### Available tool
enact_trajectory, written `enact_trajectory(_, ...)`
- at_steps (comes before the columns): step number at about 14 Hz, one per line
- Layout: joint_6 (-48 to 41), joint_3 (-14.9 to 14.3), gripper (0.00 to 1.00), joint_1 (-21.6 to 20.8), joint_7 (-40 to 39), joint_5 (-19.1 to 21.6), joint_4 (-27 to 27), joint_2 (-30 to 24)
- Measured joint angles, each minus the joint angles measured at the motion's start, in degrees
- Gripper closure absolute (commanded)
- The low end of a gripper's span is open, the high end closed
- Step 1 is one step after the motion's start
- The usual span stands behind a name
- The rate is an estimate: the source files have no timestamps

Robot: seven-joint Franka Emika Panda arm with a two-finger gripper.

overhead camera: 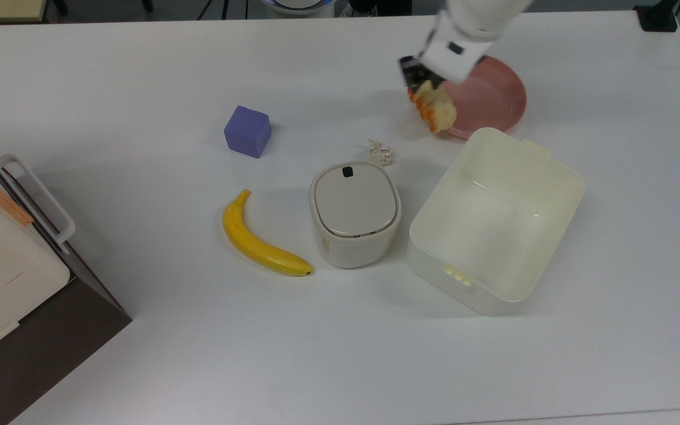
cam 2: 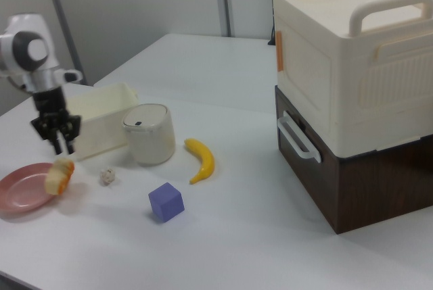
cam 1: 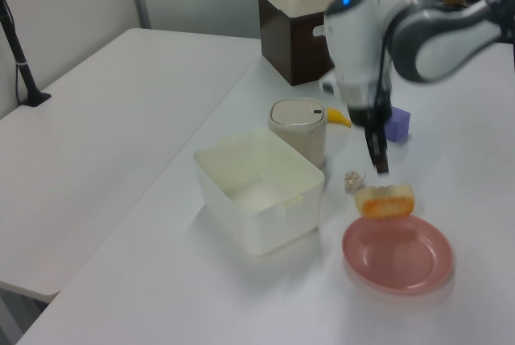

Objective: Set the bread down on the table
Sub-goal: 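Lift the bread off the plate and carry it toward the canister, then open the gripper to release the bread onto the table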

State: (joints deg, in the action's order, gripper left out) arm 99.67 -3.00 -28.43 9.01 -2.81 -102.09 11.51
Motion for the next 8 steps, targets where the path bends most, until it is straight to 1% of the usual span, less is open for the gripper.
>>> enact_trajectory(1, -0.43, -0.06, 0.58, 2.71, -1.7, -2.21, 0.14, -0.41)
enact_trajectory(3, -0.43, -0.09, 0.53, 6.11, -3.38, -4.32, -0.37, 0.71)
enact_trajectory(4, -0.37, -0.11, 0.43, 8.06, -4.81, -4.74, -0.49, 1.79)
enact_trajectory(5, 0.36, -0.15, 0.29, 11.0, -6.76, -4.92, -0.47, 3.34)
enact_trajectory(6, 0.87, -0.15, 0.07, 12.7, -7.46, -4.95, -0.38, 4.0)
enact_trajectory(7, 1.31, -0.17, 0.0, 15.03, -7.87, -4.96, -0.03, 4.31)
enact_trajectory(8, 1.79, -0.16, 0.0, 16.33, -7.94, -4.96, 0.32, 4.18)
